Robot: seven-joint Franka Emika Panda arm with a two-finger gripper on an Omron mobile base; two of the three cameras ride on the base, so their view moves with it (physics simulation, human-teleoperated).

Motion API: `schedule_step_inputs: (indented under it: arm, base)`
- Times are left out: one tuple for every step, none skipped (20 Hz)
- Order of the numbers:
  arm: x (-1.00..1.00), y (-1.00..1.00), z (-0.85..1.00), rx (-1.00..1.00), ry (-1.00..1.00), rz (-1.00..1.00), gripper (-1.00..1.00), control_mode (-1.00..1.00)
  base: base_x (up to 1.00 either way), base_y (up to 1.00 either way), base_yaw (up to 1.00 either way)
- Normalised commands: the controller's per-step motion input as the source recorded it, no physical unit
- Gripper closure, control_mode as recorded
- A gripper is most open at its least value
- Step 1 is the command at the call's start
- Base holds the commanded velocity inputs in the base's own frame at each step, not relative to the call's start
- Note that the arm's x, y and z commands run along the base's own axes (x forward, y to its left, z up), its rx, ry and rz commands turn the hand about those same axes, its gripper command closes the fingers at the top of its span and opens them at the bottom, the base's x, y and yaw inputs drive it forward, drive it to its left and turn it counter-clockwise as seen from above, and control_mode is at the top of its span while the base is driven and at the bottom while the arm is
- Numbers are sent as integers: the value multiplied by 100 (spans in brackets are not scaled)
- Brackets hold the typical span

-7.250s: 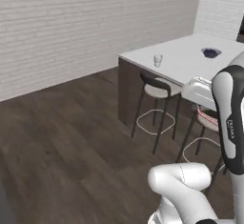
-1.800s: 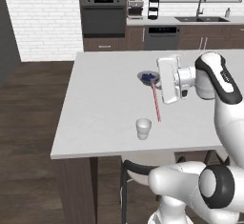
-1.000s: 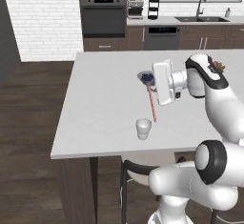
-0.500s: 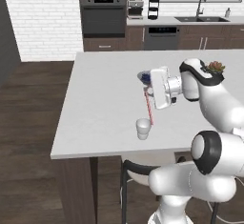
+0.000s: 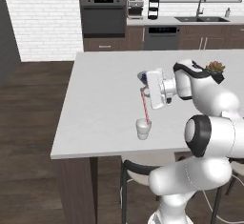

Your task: Take a straw from the drawer in front and place it inside the glass cup on the dining counter.

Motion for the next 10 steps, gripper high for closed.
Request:
schedule_step_inputs:
  arm:
    - [17, -4, -25, 0, 0, 0, 100, -100]
    - [16, -4, -24, 0, 0, 0, 100, -100]
    - [17, -4, -23, 0, 0, 0, 100, -100]
    - [18, -4, -23, 0, 0, 0, 100, -100]
    - [19, -2, -21, 0, 0, 0, 100, -100]
    - [21, -3, -18, 0, 0, 0, 100, -100]
    - [23, -1, -16, 0, 0, 0, 100, -100]
    - [25, -1, -13, 0, 0, 0, 100, -100]
    - [28, 0, -13, 0, 0, 0, 100, -100]
    - [29, 0, -10, 0, 0, 0, 100, -100]
  base:
    - [0, 0, 0]
    - [0, 0, 0]
    - [0, 0, 0]
    - [0, 0, 0]
    - [0, 0, 0]
    - [0, 0, 0]
    - [0, 0, 0]
    - [0, 0, 0]
    - [0, 0, 0]
    - [0, 0, 0]
